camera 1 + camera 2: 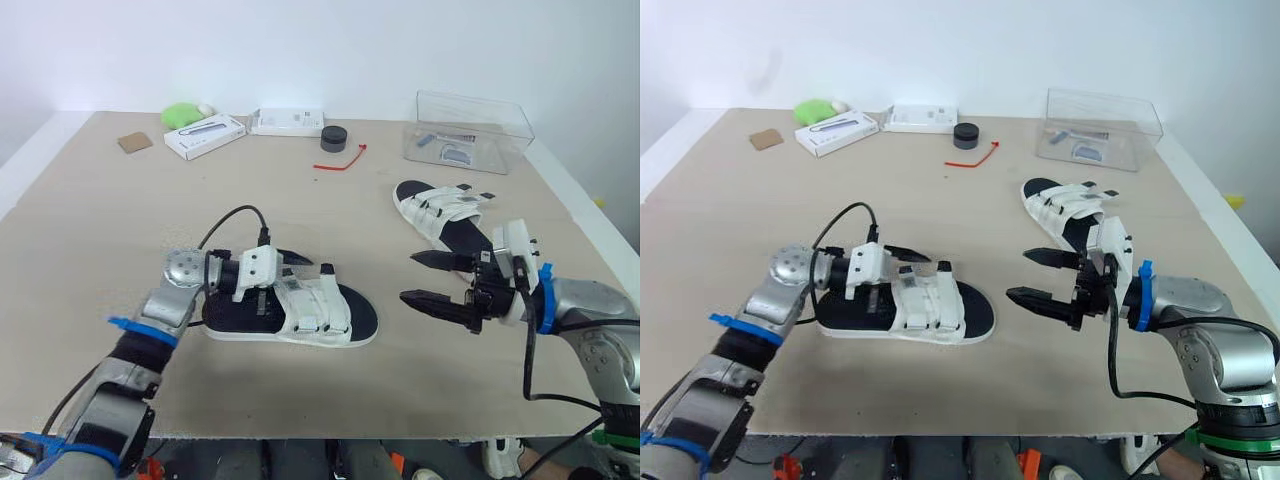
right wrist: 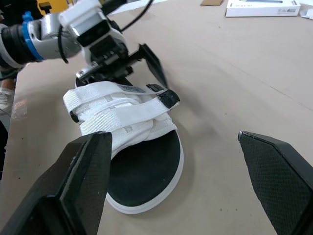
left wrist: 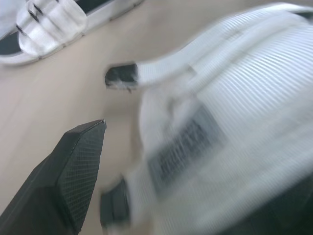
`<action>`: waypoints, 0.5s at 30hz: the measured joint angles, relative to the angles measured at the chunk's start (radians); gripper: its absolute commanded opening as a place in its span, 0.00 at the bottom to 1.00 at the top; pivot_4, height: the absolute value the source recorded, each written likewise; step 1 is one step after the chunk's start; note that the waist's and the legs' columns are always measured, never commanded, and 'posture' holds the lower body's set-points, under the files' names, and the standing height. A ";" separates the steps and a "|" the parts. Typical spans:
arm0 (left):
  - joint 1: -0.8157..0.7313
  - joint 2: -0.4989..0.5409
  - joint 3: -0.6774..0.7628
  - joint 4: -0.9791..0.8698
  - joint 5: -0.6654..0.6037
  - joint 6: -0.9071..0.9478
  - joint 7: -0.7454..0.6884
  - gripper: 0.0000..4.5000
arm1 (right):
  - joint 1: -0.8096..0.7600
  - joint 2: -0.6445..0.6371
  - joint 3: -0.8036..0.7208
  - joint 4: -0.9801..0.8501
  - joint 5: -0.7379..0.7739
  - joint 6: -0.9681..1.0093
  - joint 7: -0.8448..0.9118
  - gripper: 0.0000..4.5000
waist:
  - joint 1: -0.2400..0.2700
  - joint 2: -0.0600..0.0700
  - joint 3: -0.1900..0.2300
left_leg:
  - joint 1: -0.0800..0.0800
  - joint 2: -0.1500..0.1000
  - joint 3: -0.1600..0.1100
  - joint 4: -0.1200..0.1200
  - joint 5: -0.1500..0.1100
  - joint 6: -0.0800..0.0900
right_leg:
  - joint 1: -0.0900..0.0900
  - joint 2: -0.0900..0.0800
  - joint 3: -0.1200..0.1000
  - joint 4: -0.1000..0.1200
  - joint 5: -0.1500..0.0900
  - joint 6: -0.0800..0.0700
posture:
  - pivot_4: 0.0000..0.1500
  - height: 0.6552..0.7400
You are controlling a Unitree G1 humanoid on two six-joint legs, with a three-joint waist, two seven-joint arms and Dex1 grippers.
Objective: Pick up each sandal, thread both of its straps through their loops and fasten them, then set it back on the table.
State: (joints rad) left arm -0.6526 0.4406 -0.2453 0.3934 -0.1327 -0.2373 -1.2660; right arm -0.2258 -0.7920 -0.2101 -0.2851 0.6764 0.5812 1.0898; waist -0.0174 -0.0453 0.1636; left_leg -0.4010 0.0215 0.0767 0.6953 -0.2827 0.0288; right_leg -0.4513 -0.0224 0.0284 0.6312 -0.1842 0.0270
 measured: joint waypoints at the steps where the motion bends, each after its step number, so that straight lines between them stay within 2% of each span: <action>1: -0.010 -0.005 -0.002 0.016 0.001 -0.008 -0.002 0.89 | 0.006 0.000 0.000 -0.003 0.003 0.000 0.000 1.00 | 0.000 0.000 0.000 | 0.000 0.000 0.000 0.000 0.000 0.000 | 0.000 0.000 0.000 0.000 0.000 0.000 | 1.00 1.00; 2: -0.015 -0.009 -0.002 0.025 0.002 -0.011 -0.003 0.88 | 0.010 0.000 0.000 -0.004 0.005 0.000 0.000 1.00 | 0.000 0.000 0.000 | 0.000 0.000 -0.001 0.000 0.000 0.000 | 0.000 0.000 0.000 0.000 0.000 0.000 | 1.00 1.00; 3: -0.018 -0.013 -0.002 0.034 0.003 -0.015 -0.004 0.77 | 0.013 0.000 0.000 -0.004 0.006 0.000 -0.001 1.00 | 0.000 0.000 0.000 | 0.000 0.000 -0.001 0.000 0.000 0.000 | 0.000 0.000 0.000 0.000 0.000 0.000 | 1.00 1.00; 4: -0.021 -0.019 -0.002 0.043 0.004 -0.022 -0.005 0.70 | 0.018 0.000 0.000 -0.005 0.006 0.000 -0.002 1.00 | 0.000 0.000 0.000 | 0.000 0.000 -0.001 0.000 0.000 0.000 | 0.000 0.000 0.000 0.000 0.000 0.000 | 1.00 1.00; 10: -0.041 -0.037 -0.011 0.072 0.009 -0.037 -0.001 0.07 | 0.043 0.000 -0.001 -0.031 0.013 -0.001 -0.009 1.00 | 0.000 0.000 0.000 | 0.000 0.000 0.000 0.001 0.000 0.000 | 0.000 0.000 0.000 0.000 0.000 0.000 | 1.00 1.00; 11: -0.044 -0.037 -0.011 0.072 0.009 -0.036 0.000 0.00 | 0.043 0.000 -0.001 -0.035 0.015 -0.002 -0.010 1.00 | 0.000 0.001 0.000 | 0.000 0.000 0.000 0.001 0.000 0.000 | 0.000 0.000 0.000 0.000 0.000 0.000 | 1.00 1.00; 15: -0.053 -0.036 -0.009 0.073 0.018 0.008 0.048 0.00 | 0.042 0.001 -0.001 -0.037 0.016 -0.007 -0.025 1.00 | 0.000 0.001 0.000 | 0.000 0.000 -0.001 0.001 0.000 0.000 | 0.000 0.000 0.000 0.001 0.000 0.000 | 1.00 1.00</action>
State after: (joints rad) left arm -0.7060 0.4046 -0.2544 0.4662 -0.1148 -0.2294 -1.2178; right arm -0.1837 -0.7911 -0.2106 -0.3218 0.6928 0.5747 1.0653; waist -0.0172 -0.0447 0.1633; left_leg -0.4010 0.0213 0.0759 0.6966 -0.2826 0.0291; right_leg -0.4510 -0.0224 0.0285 0.6324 -0.1838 0.0273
